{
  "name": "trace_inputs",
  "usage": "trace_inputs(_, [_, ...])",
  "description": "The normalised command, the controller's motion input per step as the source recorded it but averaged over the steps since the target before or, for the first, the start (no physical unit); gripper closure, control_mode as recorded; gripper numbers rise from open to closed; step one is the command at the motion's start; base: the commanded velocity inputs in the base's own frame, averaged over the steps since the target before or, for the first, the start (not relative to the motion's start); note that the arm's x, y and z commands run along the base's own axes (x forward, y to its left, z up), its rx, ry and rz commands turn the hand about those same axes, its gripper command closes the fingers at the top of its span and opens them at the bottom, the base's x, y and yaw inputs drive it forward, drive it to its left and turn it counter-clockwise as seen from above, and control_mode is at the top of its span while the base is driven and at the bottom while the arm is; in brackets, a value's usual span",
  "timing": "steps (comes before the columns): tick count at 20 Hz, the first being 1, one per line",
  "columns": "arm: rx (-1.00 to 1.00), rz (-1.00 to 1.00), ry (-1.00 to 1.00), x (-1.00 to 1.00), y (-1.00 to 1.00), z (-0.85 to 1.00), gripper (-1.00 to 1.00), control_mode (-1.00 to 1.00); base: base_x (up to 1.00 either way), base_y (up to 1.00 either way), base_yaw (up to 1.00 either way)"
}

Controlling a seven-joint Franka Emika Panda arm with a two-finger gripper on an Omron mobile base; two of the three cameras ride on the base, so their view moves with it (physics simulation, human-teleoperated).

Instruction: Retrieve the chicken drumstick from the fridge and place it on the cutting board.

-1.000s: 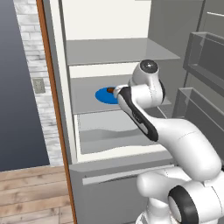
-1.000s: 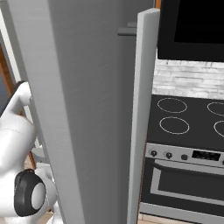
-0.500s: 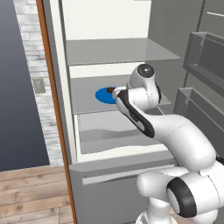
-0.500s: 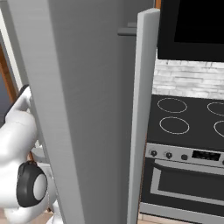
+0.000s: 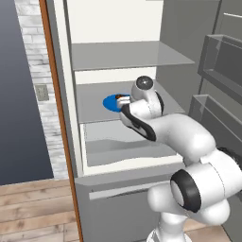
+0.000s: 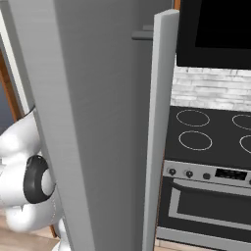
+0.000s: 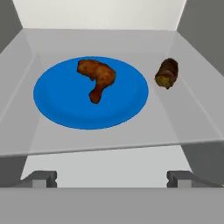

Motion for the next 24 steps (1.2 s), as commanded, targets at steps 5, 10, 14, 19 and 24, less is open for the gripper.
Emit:
trace_inputs(5, [0.0, -0.02, 0.0, 0.4, 0.16, 0.0, -1.0, -1.0, 0.0, 0.0, 0.0])
trace_inputs(10, [0.0, 0.0, 0.0, 0.32, 0.04, -0.2, -1.0, -1.0, 0.0, 0.0, 0.0])
trace_inputs(14, [0.0, 0.01, 0.0, 0.26, 0.0, -0.1, -1.0, -1.0, 0.0, 0.0, 0.0])
trace_inputs(19, [0.0, 0.0, 0.0, 0.42, 0.0, -0.01, -1.0, -1.0, 0.0, 0.0, 0.0])
trace_inputs(24, [0.0, 0.0, 0.01, 0.43, 0.0, -0.14, -1.0, -1.0, 0.0, 0.0, 0.0])
